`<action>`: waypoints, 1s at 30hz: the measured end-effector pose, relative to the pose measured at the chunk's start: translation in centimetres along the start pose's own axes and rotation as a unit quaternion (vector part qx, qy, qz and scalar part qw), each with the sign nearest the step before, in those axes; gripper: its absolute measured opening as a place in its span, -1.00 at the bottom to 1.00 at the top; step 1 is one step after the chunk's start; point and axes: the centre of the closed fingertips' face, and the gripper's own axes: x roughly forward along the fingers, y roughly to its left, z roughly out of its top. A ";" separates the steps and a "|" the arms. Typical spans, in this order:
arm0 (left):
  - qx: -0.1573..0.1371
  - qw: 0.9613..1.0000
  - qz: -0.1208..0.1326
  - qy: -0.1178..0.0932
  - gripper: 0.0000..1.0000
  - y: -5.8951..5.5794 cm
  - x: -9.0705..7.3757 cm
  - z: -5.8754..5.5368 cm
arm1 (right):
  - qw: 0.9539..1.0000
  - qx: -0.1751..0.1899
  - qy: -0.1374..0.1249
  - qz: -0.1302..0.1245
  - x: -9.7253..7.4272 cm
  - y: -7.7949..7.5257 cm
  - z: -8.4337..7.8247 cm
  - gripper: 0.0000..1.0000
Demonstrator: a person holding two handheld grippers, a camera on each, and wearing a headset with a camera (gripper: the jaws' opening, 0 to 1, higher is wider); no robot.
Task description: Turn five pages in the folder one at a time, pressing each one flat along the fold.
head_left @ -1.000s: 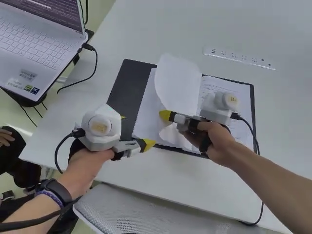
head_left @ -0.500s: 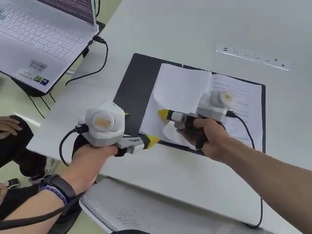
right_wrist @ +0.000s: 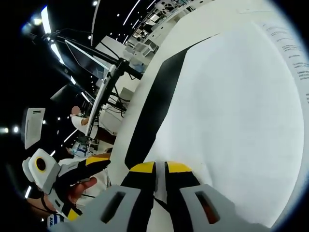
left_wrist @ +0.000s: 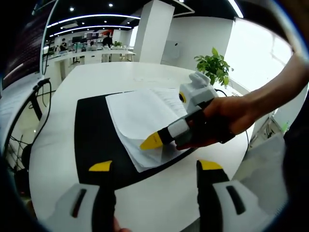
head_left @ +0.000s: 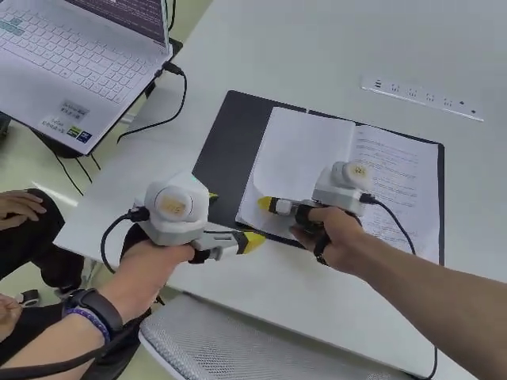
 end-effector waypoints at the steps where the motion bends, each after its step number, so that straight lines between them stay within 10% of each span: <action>1: -0.001 1.000 0.000 0.000 0.37 0.1 0.0 0.0 | 1.000 -0.006 0.000 0.002 0.0 0.1 0.0 -0.84; 23: 0.026 0.999 -0.020 0.012 0.15 -0.3 1.3 0.9 | 0.997 -0.009 -0.030 0.070 -1.6 2.1 0.4 -0.31; 30: 0.039 0.999 -0.029 -0.001 -0.16 -0.5 2.6 2.6 | 0.994 -0.014 -0.088 0.067 -4.7 1.1 3.2 -0.34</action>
